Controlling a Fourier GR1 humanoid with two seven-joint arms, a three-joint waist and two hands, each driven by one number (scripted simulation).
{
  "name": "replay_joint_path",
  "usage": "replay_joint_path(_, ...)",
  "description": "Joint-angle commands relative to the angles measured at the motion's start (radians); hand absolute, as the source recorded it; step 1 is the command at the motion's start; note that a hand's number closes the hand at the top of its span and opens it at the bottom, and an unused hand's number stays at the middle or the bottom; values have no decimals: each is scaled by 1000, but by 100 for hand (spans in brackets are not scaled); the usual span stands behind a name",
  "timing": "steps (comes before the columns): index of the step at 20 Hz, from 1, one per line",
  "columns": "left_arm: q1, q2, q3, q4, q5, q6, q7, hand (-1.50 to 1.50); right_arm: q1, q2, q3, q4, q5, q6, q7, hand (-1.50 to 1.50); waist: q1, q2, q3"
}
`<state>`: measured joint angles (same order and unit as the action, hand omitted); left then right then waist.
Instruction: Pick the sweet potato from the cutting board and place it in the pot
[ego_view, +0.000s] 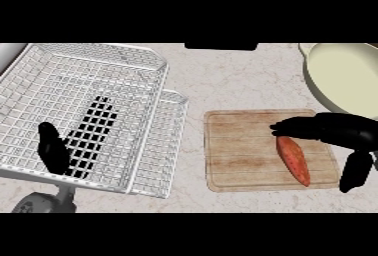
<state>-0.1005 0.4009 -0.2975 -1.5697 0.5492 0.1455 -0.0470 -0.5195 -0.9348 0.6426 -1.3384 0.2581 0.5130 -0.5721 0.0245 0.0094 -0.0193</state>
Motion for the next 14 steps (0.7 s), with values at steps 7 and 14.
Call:
replay_joint_path(7, -78, 97, 143, 39, -79, 165, 34, 0, 1, 49, 33, 76, 79, -38, -34, -150, 3, -2, 23)
replay_joint_path(14, -59, 105, 122, -6, -81, 183, 57, 0, -12, 108, 49, 106, 117, -62, -7, -150, 11, -8, 23)
